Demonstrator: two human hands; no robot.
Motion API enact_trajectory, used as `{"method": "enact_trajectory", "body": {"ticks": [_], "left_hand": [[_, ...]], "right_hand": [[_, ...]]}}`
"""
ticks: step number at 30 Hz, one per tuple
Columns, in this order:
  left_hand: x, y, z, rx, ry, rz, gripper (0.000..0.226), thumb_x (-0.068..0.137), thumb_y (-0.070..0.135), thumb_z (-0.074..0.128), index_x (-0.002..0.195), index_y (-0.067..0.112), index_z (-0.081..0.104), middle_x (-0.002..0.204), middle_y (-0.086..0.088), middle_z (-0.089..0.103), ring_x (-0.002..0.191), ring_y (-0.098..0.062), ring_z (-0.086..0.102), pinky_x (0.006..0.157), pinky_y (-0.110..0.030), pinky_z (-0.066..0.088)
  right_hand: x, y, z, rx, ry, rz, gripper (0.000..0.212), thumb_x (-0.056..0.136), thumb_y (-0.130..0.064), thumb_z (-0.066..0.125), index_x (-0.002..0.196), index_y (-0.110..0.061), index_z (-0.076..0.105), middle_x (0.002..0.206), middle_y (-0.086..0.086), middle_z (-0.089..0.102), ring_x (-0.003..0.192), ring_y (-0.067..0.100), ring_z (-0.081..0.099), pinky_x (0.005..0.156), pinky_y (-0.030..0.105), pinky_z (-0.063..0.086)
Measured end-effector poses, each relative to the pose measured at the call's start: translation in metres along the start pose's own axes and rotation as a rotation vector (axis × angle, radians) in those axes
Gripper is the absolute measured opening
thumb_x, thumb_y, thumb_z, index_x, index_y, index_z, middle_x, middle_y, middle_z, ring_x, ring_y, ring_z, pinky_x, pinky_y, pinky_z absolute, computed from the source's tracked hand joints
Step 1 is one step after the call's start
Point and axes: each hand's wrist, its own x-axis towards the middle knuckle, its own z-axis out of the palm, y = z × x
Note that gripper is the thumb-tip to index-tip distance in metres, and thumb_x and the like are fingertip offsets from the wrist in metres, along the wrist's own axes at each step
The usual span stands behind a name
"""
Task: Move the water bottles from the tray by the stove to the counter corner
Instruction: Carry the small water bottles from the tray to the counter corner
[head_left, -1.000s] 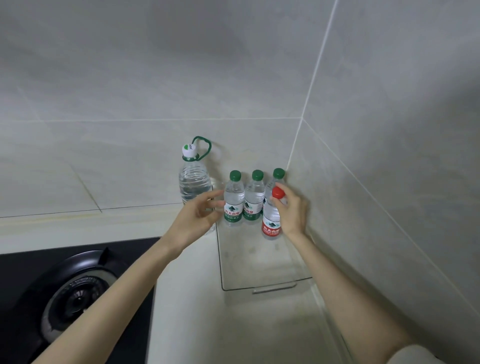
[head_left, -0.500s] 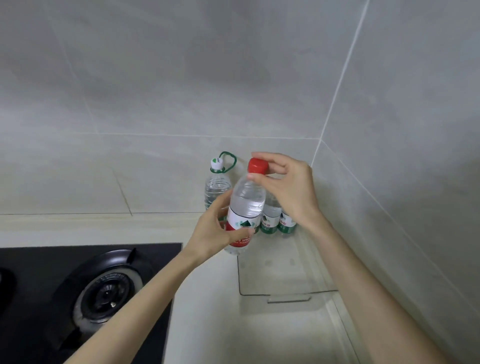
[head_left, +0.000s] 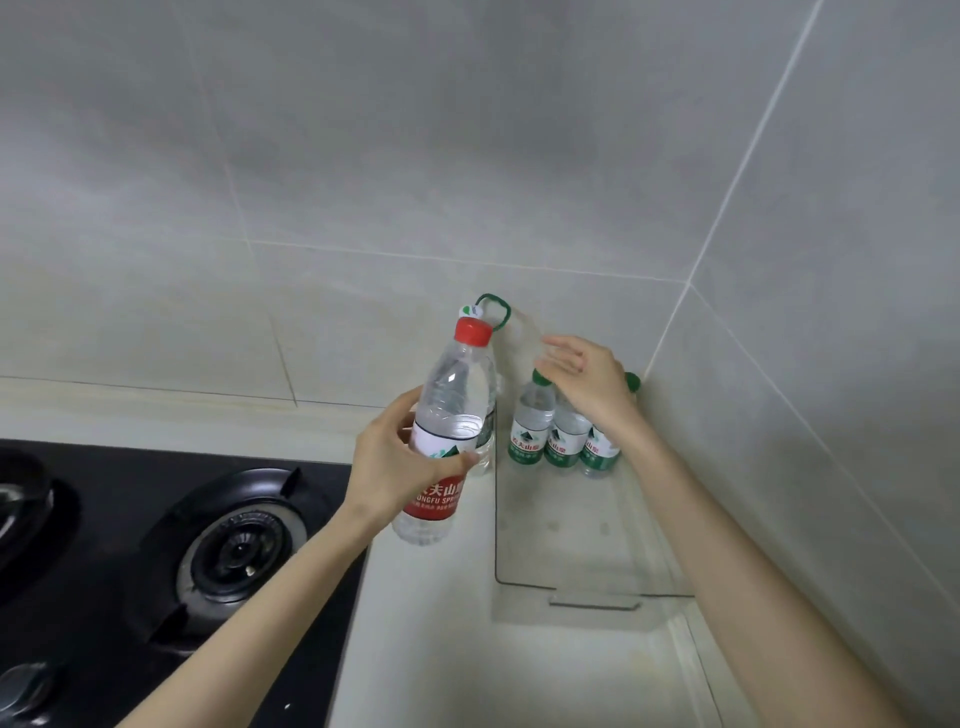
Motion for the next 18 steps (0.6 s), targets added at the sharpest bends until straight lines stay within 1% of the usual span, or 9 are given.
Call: {"method": "enact_trajectory", "body": {"ticks": [2, 3, 5, 7, 10, 11, 13, 16, 18], "left_hand": [[-0.001, -0.001, -0.003, 0.004, 0.012, -0.021, 0.073, 0.054, 0.019, 0.092, 0.113, 0.040, 0.055, 0.095, 0.016, 0.070, 0.085, 0.004, 0.066, 0.069, -0.011, 0.052], [-0.001, -0.002, -0.005, 0.003, 0.014, -0.025, 0.072, 0.054, 0.019, 0.092, 0.113, 0.040, 0.055, 0.095, 0.016, 0.071, 0.086, 0.002, 0.067, 0.070, -0.012, 0.052], [0.000, -0.006, -0.006, 0.000, 0.020, -0.045, 0.071, 0.055, 0.016, 0.092, 0.112, 0.041, 0.056, 0.095, 0.014, 0.072, 0.087, -0.002, 0.069, 0.073, -0.016, 0.052], [0.000, -0.010, -0.010, 0.004, 0.026, -0.070, 0.072, 0.055, 0.015, 0.092, 0.115, 0.038, 0.058, 0.095, 0.014, 0.072, 0.088, -0.005, 0.069, 0.076, -0.021, 0.054], [0.000, -0.015, -0.015, 0.024, 0.031, -0.097, 0.073, 0.050, 0.025, 0.093, 0.112, 0.042, 0.059, 0.093, 0.016, 0.073, 0.089, -0.006, 0.069, 0.078, -0.025, 0.054], [0.000, -0.017, -0.016, 0.030, 0.034, -0.105, 0.072, 0.050, 0.025, 0.093, 0.110, 0.044, 0.058, 0.094, 0.016, 0.073, 0.088, -0.006, 0.069, 0.078, -0.026, 0.054], [-0.001, -0.018, -0.018, 0.038, 0.043, -0.122, 0.071, 0.054, 0.019, 0.093, 0.109, 0.046, 0.057, 0.094, 0.013, 0.074, 0.087, -0.006, 0.070, 0.078, -0.028, 0.055], [-0.001, -0.022, -0.022, 0.036, 0.056, -0.157, 0.070, 0.056, 0.017, 0.092, 0.113, 0.040, 0.059, 0.096, 0.010, 0.074, 0.086, -0.007, 0.070, 0.081, -0.033, 0.057], [-0.002, -0.023, -0.024, 0.029, 0.060, -0.180, 0.077, 0.050, 0.027, 0.093, 0.119, 0.034, 0.060, 0.098, 0.009, 0.074, 0.088, -0.010, 0.071, 0.083, -0.038, 0.057]], "right_hand": [[0.017, 0.036, 0.006, -0.112, -0.017, 0.048, 0.048, 0.087, -0.012, 0.068, 0.133, -0.010, 0.054, 0.136, 0.005, 0.056, 0.127, 0.018, 0.052, 0.100, 0.017, 0.039], [0.025, 0.049, 0.010, -0.159, -0.019, 0.062, 0.051, 0.086, -0.010, 0.068, 0.134, -0.009, 0.053, 0.139, 0.006, 0.054, 0.131, 0.020, 0.048, 0.106, 0.024, 0.037], [0.040, 0.071, 0.018, -0.230, -0.006, 0.089, 0.054, 0.085, -0.012, 0.070, 0.135, -0.009, 0.052, 0.140, 0.007, 0.053, 0.133, 0.021, 0.046, 0.111, 0.032, 0.035], [0.051, 0.085, 0.026, -0.260, 0.020, 0.103, 0.055, 0.084, -0.014, 0.070, 0.135, -0.014, 0.052, 0.138, 0.006, 0.056, 0.131, 0.023, 0.049, 0.110, 0.035, 0.037], [0.061, 0.100, 0.037, -0.256, 0.028, 0.096, 0.052, 0.083, -0.013, 0.070, 0.133, -0.016, 0.054, 0.132, 0.008, 0.059, 0.123, 0.025, 0.053, 0.099, 0.024, 0.037], [0.062, 0.103, 0.041, -0.246, 0.039, 0.086, 0.051, 0.084, -0.012, 0.070, 0.133, -0.015, 0.055, 0.131, 0.008, 0.060, 0.121, 0.024, 0.053, 0.094, 0.020, 0.035], [0.062, 0.109, 0.047, -0.231, 0.097, 0.055, 0.047, 0.084, -0.011, 0.070, 0.129, -0.015, 0.058, 0.127, 0.008, 0.062, 0.116, 0.024, 0.056, 0.086, 0.014, 0.033], [0.058, 0.113, 0.053, -0.211, 0.187, 0.017, 0.040, 0.085, -0.010, 0.070, 0.124, -0.014, 0.062, 0.118, 0.008, 0.067, 0.105, 0.022, 0.062, 0.083, 0.013, 0.036], [0.054, 0.113, 0.056, -0.199, 0.206, 0.002, 0.039, 0.085, -0.011, 0.070, 0.124, -0.012, 0.063, 0.116, 0.008, 0.068, 0.101, 0.020, 0.063, 0.085, 0.016, 0.040]]}}
